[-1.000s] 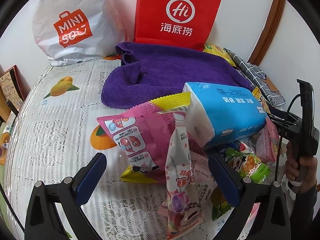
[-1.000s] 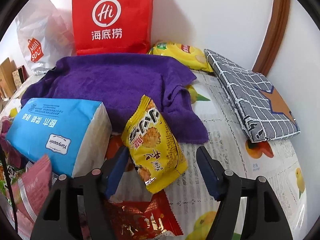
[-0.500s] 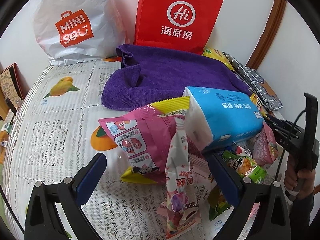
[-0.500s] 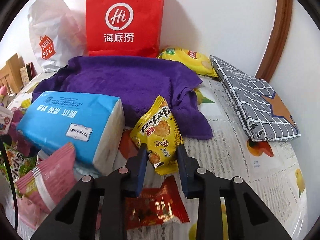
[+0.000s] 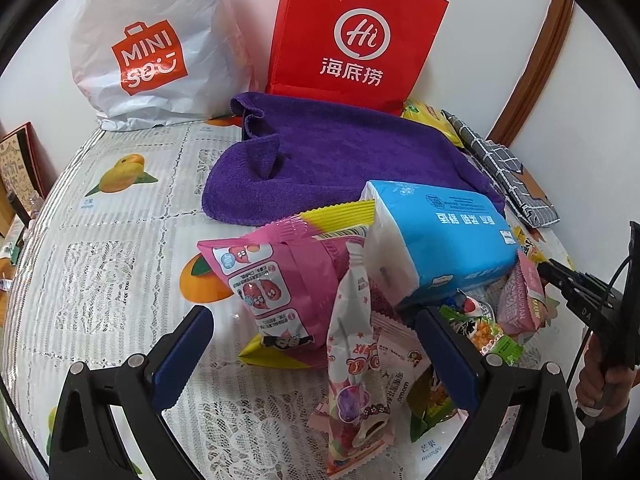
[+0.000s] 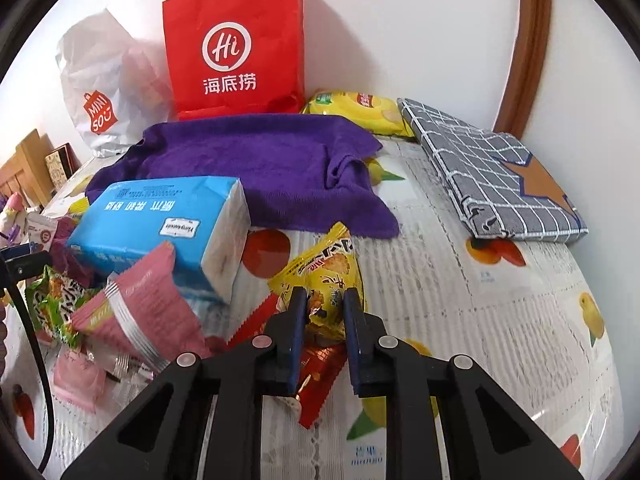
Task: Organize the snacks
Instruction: 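Close the right gripper on the yellow triangular snack pack and lift it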
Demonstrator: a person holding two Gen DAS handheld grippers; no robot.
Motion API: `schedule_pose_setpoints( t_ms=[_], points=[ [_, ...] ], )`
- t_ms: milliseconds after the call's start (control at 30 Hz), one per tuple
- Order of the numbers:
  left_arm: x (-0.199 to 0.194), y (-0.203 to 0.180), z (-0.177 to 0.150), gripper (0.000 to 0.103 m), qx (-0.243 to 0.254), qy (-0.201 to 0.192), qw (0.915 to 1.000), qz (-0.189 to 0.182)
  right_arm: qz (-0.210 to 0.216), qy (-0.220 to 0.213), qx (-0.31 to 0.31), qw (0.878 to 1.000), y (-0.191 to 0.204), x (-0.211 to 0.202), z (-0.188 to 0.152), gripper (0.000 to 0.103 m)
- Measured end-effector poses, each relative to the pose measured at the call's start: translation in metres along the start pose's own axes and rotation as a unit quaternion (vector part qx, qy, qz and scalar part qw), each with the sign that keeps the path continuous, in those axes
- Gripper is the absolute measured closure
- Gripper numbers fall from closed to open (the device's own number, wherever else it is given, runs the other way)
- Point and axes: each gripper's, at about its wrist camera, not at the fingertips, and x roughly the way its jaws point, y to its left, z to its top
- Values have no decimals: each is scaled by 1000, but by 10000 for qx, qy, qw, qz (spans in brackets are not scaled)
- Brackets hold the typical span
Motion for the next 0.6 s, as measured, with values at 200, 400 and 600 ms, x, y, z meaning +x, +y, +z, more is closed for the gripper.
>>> schedule_pose_setpoints(
  t_ms=[200, 400, 600],
  points=[
    [0, 0, 1, 1, -23, 3, 10000, -47, -1, 32, -69, 10000, 6, 8, 1, 47],
    [1, 4, 1, 1, -86, 21, 10000, 6, -55, 154, 41, 9999, 9, 28, 5, 50],
    [1, 7, 0, 1, -143, 17, 9999, 47, 44, 122, 149, 9998, 3, 22, 2, 79]
  ],
)
